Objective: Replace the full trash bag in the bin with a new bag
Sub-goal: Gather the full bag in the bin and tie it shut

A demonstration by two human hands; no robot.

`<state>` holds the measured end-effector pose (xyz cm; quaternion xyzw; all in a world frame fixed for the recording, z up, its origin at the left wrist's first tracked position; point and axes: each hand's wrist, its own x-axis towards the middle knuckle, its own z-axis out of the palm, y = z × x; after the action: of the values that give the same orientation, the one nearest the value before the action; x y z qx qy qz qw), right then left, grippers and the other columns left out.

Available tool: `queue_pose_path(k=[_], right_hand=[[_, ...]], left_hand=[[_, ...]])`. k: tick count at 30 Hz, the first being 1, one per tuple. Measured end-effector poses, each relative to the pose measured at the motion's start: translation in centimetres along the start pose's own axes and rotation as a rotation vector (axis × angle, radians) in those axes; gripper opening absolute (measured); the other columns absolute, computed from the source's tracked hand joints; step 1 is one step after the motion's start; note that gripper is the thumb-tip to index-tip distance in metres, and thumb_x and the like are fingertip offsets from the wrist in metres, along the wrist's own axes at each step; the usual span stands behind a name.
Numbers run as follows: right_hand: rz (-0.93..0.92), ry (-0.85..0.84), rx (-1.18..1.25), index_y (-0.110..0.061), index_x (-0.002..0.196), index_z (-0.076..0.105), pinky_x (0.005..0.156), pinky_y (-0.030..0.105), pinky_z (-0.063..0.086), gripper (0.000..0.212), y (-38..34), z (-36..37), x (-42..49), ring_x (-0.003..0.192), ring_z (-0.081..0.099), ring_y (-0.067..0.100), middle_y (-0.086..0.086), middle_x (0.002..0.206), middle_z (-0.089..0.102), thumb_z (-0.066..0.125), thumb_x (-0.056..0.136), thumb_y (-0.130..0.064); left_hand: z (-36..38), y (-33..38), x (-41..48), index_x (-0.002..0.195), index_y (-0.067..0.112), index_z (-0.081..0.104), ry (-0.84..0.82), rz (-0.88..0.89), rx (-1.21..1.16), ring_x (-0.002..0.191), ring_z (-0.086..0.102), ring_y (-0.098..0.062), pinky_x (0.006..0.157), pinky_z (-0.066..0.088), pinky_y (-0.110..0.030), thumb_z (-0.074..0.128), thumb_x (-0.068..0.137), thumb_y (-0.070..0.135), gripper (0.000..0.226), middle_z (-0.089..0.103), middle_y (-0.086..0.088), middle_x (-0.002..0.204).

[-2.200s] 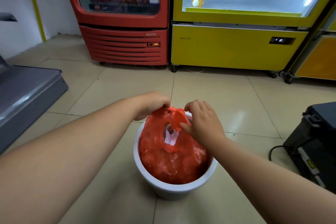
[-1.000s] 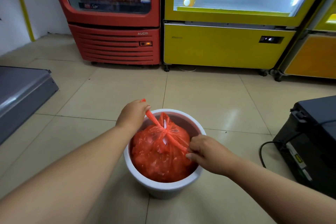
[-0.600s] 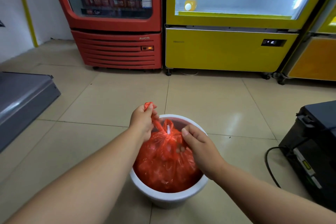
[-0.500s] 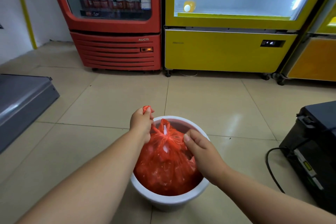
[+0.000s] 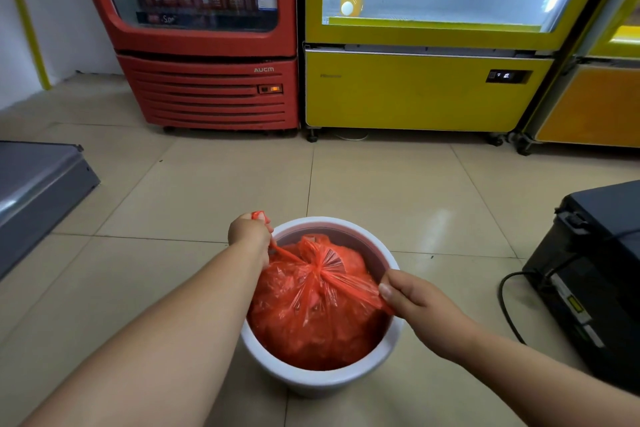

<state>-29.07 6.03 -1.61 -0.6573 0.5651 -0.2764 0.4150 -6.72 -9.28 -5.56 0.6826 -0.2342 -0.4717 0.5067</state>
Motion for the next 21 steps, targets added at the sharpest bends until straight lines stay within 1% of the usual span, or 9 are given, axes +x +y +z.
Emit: queue_pose_path(k=[2, 5, 11, 13, 15, 16, 18, 20, 21], right_hand=[[-0.004, -0.001, -0.021, -0.020, 0.064, 0.040, 0.064, 0.025, 0.034, 0.034, -0.2, -0.2, 0.0, 0.061, 0.036, 0.006, -0.009, 0.062, 0.038, 0.047, 0.097, -0.015], [-0.001, -0.024, -0.091, -0.018, 0.066, 0.039, 0.065, 0.026, 0.034, 0.032, -0.4, -0.5, -0.1, 0.065, 0.038, 0.010, -0.006, 0.065, 0.039, 0.046, 0.097, -0.016], [-0.018, -0.014, -0.153, -0.016, 0.067, 0.039, 0.063, 0.026, 0.034, 0.031, -0.6, -0.5, 0.1, 0.064, 0.038, 0.011, -0.006, 0.064, 0.039, 0.046, 0.097, -0.016], [-0.025, -0.014, -0.209, -0.017, 0.066, 0.038, 0.060, 0.021, 0.033, 0.032, -0.6, -0.4, 0.5, 0.062, 0.037, 0.009, -0.008, 0.062, 0.039, 0.047, 0.097, -0.017], [-0.009, 0.027, -0.208, -0.020, 0.063, 0.040, 0.056, 0.016, 0.033, 0.034, -0.5, -0.6, 0.8, 0.059, 0.039, 0.007, -0.008, 0.060, 0.041, 0.047, 0.097, -0.017], [0.007, 0.073, -0.149, -0.022, 0.062, 0.042, 0.055, 0.015, 0.034, 0.036, -0.5, -0.8, 1.1, 0.057, 0.040, 0.006, -0.009, 0.058, 0.043, 0.047, 0.097, -0.017], [0.047, 0.172, 0.055, -0.022, 0.059, 0.047, 0.053, 0.016, 0.036, 0.038, -0.9, -1.1, 2.0, 0.053, 0.043, 0.009, -0.010, 0.051, 0.047, 0.046, 0.097, -0.018], [0.090, 0.245, 0.363, -0.017, 0.060, 0.050, 0.058, 0.022, 0.040, 0.039, -1.9, -1.4, 3.3, 0.052, 0.045, 0.013, -0.007, 0.049, 0.050, 0.042, 0.098, -0.017], [0.105, 0.283, 0.498, -0.016, 0.061, 0.052, 0.062, 0.025, 0.043, 0.039, -2.7, -1.6, 4.2, 0.054, 0.046, 0.015, -0.004, 0.052, 0.051, 0.042, 0.099, -0.017]], left_hand=[[-0.2, 0.0, 0.1, 0.062, 0.012, 0.047, 0.014, -0.005, -0.002, 0.045, 0.032, -0.019, 0.046, 0.029, -0.023, 0.037, 0.095, 0.011, 0.035, 0.043, -0.006, 0.059], [-0.5, 0.0, 0.0, 0.061, 0.012, 0.048, 0.021, 0.002, 0.007, 0.044, 0.033, -0.019, 0.046, 0.030, -0.023, 0.037, 0.094, 0.010, 0.035, 0.043, -0.005, 0.057], [-1.4, 0.8, -0.6, 0.062, 0.010, 0.048, 0.029, -0.009, -0.023, 0.045, 0.032, -0.018, 0.045, 0.030, -0.024, 0.036, 0.093, 0.008, 0.033, 0.043, -0.006, 0.060], [-1.5, 1.3, -1.2, 0.064, 0.012, 0.049, 0.002, 0.054, -0.005, 0.046, 0.034, -0.018, 0.047, 0.032, -0.024, 0.037, 0.094, 0.012, 0.032, 0.044, -0.006, 0.062], [-1.6, 1.8, -2.0, 0.068, 0.014, 0.051, -0.102, 0.151, 0.023, 0.044, 0.035, -0.015, 0.046, 0.034, -0.023, 0.039, 0.096, 0.016, 0.031, 0.045, -0.003, 0.063], [-1.5, 2.1, -2.6, 0.070, 0.015, 0.052, -0.174, 0.196, 0.021, 0.041, 0.036, -0.011, 0.045, 0.035, -0.022, 0.039, 0.097, 0.018, 0.030, 0.045, -0.002, 0.063], [-1.7, 2.6, -4.0, 0.073, 0.017, 0.054, -0.318, 0.281, 0.006, 0.037, 0.041, -0.005, 0.044, 0.039, -0.020, 0.040, 0.097, 0.019, 0.029, 0.049, -0.001, 0.063], [-1.6, 3.0, -5.5, 0.075, 0.020, 0.058, -0.457, 0.369, 0.039, 0.040, 0.046, -0.003, 0.046, 0.043, -0.018, 0.042, 0.097, 0.020, 0.027, 0.059, 0.001, 0.069], [-1.5, 3.1, -6.3, 0.077, 0.021, 0.060, -0.524, 0.405, 0.075, 0.043, 0.049, -0.003, 0.048, 0.045, -0.018, 0.043, 0.096, 0.021, 0.026, 0.063, 0.002, 0.072]])
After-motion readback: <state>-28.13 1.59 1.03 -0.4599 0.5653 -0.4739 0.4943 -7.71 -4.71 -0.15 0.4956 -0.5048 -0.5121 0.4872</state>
